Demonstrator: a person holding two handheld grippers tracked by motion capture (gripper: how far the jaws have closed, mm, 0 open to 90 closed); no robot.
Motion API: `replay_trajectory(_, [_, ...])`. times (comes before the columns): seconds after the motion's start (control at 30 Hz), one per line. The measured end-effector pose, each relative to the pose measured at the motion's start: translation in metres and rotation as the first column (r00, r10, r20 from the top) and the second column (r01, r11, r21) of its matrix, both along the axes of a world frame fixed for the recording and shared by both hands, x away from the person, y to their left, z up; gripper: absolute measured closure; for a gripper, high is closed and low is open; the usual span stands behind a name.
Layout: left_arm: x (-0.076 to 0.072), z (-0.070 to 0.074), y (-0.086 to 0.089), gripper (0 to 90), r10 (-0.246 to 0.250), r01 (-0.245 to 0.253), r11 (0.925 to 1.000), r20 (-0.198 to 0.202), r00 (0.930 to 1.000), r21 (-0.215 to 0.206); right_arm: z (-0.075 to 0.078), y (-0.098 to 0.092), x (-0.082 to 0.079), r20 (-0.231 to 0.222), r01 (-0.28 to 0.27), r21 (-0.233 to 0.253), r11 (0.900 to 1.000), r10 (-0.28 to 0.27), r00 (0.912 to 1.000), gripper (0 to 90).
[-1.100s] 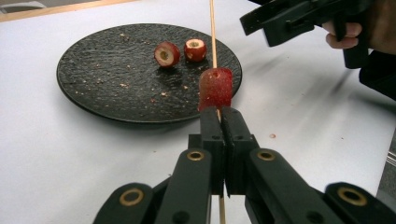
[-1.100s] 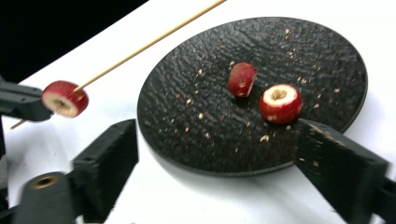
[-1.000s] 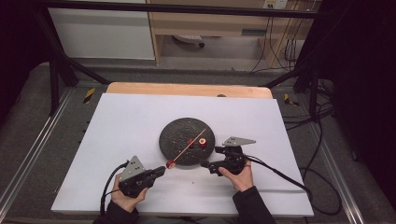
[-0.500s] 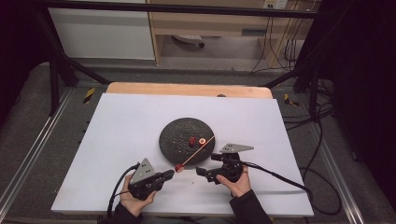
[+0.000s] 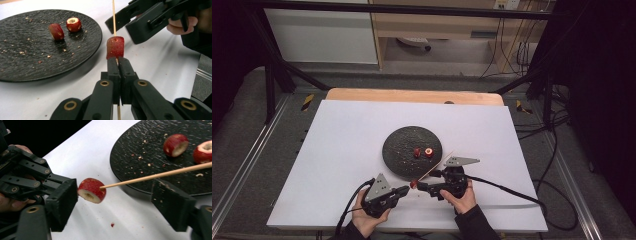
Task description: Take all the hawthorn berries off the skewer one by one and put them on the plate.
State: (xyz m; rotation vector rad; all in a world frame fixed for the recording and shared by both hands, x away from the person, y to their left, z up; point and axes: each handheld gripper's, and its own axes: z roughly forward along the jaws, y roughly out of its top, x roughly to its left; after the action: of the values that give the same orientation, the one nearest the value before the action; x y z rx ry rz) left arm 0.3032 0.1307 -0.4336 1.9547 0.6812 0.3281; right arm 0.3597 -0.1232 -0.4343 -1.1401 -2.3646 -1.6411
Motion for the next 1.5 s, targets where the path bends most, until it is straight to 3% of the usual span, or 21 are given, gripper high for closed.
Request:
replay_trajectory(0.4, [-0.003,0.000,-0.005,88.6,-0.007,0.007,1.0000,0.016,0.9999,0.002,0.000,0.004,-0.002,-0.045,-0.034,0.047,0.998,0.036,0.9983,41.0])
replay_trajectory(0.73, [-0.004,0.000,-0.005,88.5,-0.009,0.009,1.0000,0.015,0.9998,0.000,-0.003,0.008,-0.003,-0.080,-0.083,0.050,0.995,0.087,0.9930,54.6])
replay_trajectory(1.13, [-0.004,0.002,-0.003,88.6,-0.008,0.008,1.0000,0.018,0.9998,-0.006,0.000,0.007,-0.003,-0.067,-0.092,0.063,0.994,0.096,0.9931,59.8])
replay_trajectory(1.5, [-0.004,0.004,-0.001,88.6,-0.007,0.008,0.9999,0.017,0.9998,-0.010,0.006,-0.002,-0.001,-0.033,-0.040,0.065,0.997,0.042,0.9986,60.2])
